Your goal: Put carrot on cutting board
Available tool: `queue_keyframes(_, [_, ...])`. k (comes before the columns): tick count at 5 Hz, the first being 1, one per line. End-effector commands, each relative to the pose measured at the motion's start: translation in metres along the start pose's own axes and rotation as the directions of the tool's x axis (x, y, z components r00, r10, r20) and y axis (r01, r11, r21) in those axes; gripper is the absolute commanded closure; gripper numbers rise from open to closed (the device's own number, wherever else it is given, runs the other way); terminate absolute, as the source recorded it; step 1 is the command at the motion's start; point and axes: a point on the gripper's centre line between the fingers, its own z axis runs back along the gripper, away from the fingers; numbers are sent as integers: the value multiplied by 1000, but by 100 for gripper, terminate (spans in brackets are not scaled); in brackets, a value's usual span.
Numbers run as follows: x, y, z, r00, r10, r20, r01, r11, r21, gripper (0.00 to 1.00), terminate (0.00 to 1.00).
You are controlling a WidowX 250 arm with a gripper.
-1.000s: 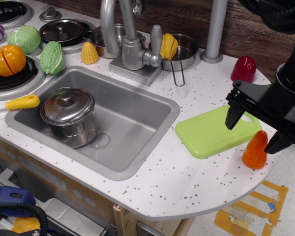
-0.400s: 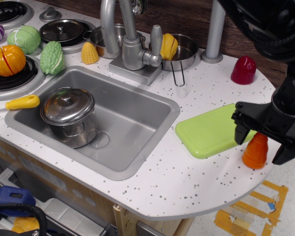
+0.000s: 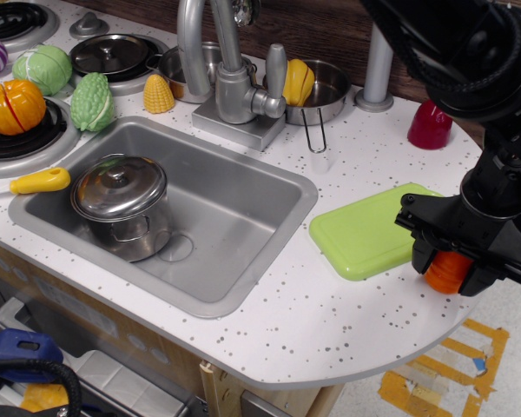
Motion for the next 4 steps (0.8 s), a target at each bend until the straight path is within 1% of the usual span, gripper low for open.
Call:
queue_keyframes(1, [20,19,38,999,-52,-15,52,999,5,100,0])
queue_keyframes(2, [30,36,56,992,-112,-62,116,991,70,100,0])
queue_keyframes(3, [40,62,49,981,-189,-45,191,981,44,100,0])
queue_keyframes(4, [43,75,37,971,-237,-19,238,969,67,100,0])
